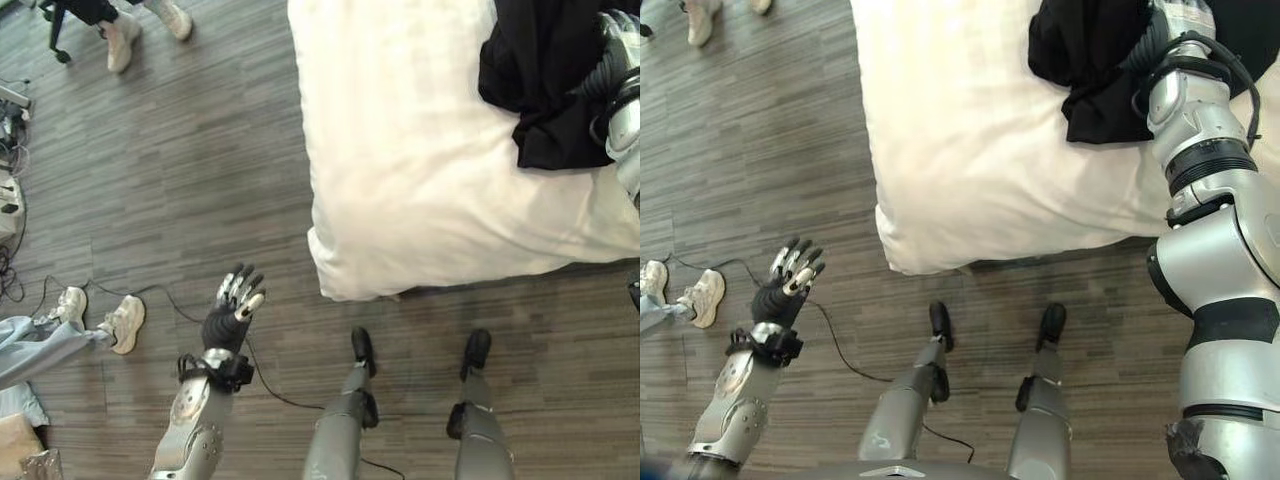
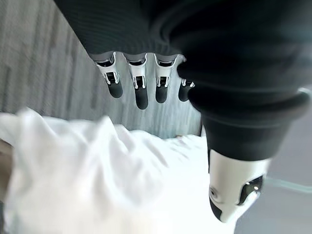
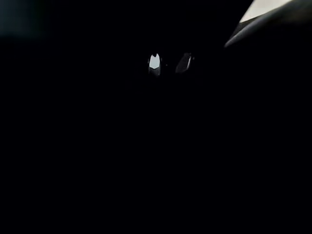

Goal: Pick up bed clothes into laundry basket.

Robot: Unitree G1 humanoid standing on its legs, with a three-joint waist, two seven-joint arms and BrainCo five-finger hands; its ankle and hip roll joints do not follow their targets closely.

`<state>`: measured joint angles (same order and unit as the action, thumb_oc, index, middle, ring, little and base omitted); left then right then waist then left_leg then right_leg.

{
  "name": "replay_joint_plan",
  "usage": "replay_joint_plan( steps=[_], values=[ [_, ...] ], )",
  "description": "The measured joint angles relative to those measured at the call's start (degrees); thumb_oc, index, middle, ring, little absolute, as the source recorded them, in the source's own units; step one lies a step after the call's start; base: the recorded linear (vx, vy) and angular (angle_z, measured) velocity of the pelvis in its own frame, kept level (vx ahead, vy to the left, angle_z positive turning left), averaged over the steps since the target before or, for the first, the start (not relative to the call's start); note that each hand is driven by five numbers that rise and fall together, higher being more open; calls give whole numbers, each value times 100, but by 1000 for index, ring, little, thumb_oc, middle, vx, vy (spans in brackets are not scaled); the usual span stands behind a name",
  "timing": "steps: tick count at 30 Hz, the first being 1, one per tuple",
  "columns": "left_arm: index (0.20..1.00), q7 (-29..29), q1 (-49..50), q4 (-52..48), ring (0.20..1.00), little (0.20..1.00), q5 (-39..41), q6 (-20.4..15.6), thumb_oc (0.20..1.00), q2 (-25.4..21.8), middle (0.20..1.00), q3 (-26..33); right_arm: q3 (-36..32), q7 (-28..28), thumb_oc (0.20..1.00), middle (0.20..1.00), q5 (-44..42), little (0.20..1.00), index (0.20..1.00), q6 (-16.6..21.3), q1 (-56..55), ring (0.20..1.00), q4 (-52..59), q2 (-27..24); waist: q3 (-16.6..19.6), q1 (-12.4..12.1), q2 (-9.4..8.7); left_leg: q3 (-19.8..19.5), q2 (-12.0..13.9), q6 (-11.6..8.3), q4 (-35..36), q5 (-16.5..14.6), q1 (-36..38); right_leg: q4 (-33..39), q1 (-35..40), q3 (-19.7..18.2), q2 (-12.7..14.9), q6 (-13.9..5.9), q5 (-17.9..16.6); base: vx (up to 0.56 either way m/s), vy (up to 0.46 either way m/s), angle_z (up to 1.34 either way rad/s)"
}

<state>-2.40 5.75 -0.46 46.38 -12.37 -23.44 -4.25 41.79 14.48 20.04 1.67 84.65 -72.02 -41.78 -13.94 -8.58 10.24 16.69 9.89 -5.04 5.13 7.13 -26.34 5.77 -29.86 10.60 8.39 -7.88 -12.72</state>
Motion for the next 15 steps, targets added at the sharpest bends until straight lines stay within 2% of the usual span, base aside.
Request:
replay_joint_plan(
  steps=[4, 5, 7, 9, 11, 13, 15],
  values=[
    [1000, -2, 24, -8, 1000, 1000, -40, -6, 1000, 64, 1000, -6, 18, -12, 1000, 1000, 254, 1000, 1000, -62, 23, 1000, -129, 364, 4, 30, 9, 8, 64, -40, 6, 26, 69, 0, 22, -40, -34, 0, 0, 19, 20, -9],
    [1000, -2, 53, -2, 1000, 1000, -41, -5, 1000, 71, 1000, -6, 47, -19, 200, 200, 336, 200, 200, -76, 101, 200, -193, 398, 14, 14, 23, 10, 73, -41, 6, 27, 77, 0, 23, -39, -44, 7, -5, 23, 55, -4],
    [1000, -4, 65, 4, 1000, 1000, -44, -6, 1000, 72, 1000, -6, 168, -130, 200, 200, 707, 200, 200, -82, 279, 200, -428, 392, 56, -46, 86, 8, 76, -55, 7, 35, 125, 0, 65, -38, -44, 26, -21, 18, 52, -1],
    [1000, -5, 59, 4, 1000, 1000, -46, -7, 1000, 72, 1000, -6, 287, -160, 200, 200, 713, 200, 200, -90, 337, 200, -465, 364, 77, -86, 116, 6, 81, -55, 7, 35, 166, 0, 109, -42, -31, 29, -23, 10, 48, 4],
    [1000, 1, 53, 35, 1000, 1000, -44, -76, 1000, 79, 1000, 4, -337, -437, 200, 200, -8, 200, 200, -86, 554, 200, -491, 347, 135, -121, 197, -17, 60, -58, 7, 37, 172, 0, 143, -29, -6, 36, -28, -31, 46, 10],
    [1000, 55, 2, 145, 1000, 1000, -42, -88, 1000, 80, 1000, -2, -980, -506, 200, 200, -1277, 200, 200, -100, 554, 200, -482, 362, 137, -122, 195, -21, 53, -84, 6, 65, 171, -2, 148, -22, -20, 56, -76, -75, 13, 2],
    [1000, 131, -25, 148, 1000, 1000, -40, -88, 1000, 81, 1000, -6, -1062, -494, 200, 200, -2039, 200, 200, -98, 552, 200, -469, 354, 137, -99, 195, -14, 54, -79, 6, 72, 164, -3, 138, -24, 1, 51, -103, 0, 0, 0]
  ],
)
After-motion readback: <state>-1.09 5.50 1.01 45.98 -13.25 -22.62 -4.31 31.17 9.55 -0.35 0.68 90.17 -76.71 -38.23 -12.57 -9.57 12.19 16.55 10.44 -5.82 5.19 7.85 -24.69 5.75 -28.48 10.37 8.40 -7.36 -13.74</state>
